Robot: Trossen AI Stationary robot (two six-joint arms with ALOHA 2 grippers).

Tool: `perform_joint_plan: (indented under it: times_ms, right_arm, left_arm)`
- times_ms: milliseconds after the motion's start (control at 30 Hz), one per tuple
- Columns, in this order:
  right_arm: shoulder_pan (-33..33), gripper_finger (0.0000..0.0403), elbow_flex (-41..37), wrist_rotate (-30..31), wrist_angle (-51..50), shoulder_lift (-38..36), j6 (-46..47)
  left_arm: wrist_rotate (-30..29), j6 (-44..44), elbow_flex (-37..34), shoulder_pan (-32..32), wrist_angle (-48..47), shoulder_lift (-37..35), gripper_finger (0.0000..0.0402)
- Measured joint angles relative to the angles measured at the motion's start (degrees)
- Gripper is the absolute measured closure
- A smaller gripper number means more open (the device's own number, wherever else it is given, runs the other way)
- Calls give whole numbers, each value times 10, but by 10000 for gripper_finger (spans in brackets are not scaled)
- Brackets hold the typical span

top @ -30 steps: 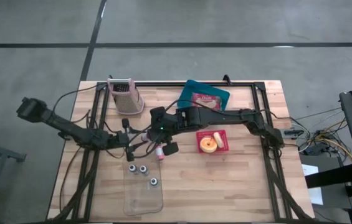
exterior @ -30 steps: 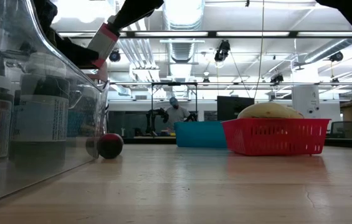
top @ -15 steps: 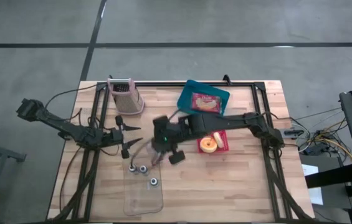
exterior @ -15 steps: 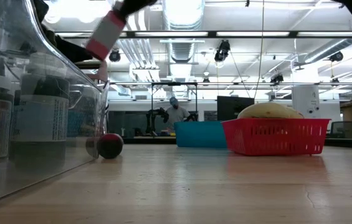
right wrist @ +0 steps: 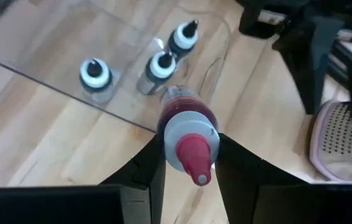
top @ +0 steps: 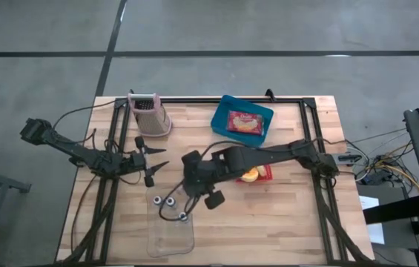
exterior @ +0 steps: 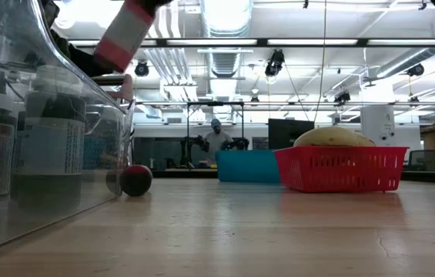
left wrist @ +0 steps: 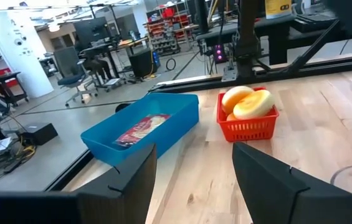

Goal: Pick & Place Food Item
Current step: Put the top pink food coloring bottle into the transparent bin

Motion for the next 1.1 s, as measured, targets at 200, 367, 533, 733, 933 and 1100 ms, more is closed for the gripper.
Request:
perform_joint_plan:
  times_ms: [200,367,533,733,933,1100]
  right_arm:
    - [4,300,0,-10,6,35,-21]
    - [1,300,0,-9,5,52,-38]
    - [3,300,0,-14,14,56,-67]
    - [2,300,-4,-34,29,57,-94]
    - [2,300,-11,-34,34,57,-121]
    - [0,300,-30,-33,44,57,-148]
  left_arm:
    - [0,-4,0,0,0,0,188]
    - [0,-5,0,0,0,0,188]
    - [0,-6,0,0,0,0,188]
    - [0,-6,0,0,0,0,188]
    - [0,-9,0,0,0,0,188]
    - [0,-11,0,0,0,0,188]
